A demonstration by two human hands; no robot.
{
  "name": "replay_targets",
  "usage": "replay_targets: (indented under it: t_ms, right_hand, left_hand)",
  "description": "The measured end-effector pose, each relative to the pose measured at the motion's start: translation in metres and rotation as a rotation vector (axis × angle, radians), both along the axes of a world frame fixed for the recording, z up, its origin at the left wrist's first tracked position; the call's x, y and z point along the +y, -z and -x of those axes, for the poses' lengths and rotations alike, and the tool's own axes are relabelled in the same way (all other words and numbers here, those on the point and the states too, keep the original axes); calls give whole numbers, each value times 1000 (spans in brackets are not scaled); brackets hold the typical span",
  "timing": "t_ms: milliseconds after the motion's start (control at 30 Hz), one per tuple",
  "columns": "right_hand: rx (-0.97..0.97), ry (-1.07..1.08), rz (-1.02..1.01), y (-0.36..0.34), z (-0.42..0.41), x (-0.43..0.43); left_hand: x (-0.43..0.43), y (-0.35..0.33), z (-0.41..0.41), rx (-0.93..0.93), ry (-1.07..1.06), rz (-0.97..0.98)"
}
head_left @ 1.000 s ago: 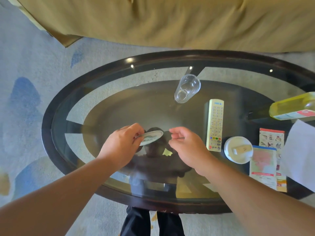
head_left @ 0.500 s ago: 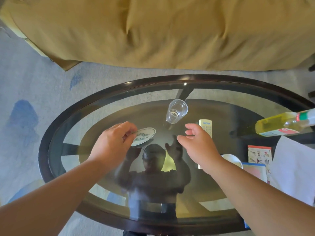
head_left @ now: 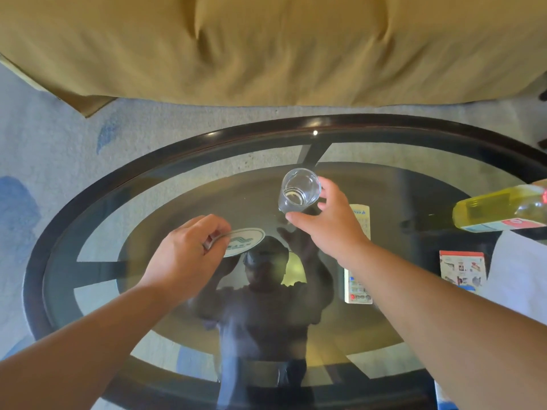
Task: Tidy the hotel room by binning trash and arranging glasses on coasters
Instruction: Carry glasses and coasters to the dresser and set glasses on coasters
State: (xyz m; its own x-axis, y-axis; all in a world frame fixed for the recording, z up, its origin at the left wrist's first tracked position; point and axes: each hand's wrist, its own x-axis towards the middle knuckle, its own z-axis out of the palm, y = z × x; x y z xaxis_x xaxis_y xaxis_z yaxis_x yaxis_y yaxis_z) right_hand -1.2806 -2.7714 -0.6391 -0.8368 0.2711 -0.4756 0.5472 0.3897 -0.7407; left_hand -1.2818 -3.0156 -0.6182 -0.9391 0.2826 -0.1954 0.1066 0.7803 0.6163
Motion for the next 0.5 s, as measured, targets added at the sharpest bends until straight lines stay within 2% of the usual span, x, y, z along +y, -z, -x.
replay_targets:
  t_ms: [300, 500]
  right_hand:
    - [102, -27, 73, 22, 11, -1]
    - [95, 14, 112, 36, 13, -5]
  left_hand:
    - [0, 7, 10, -7, -11, -30]
    - [-2, 15, 11, -22, -15, -30]
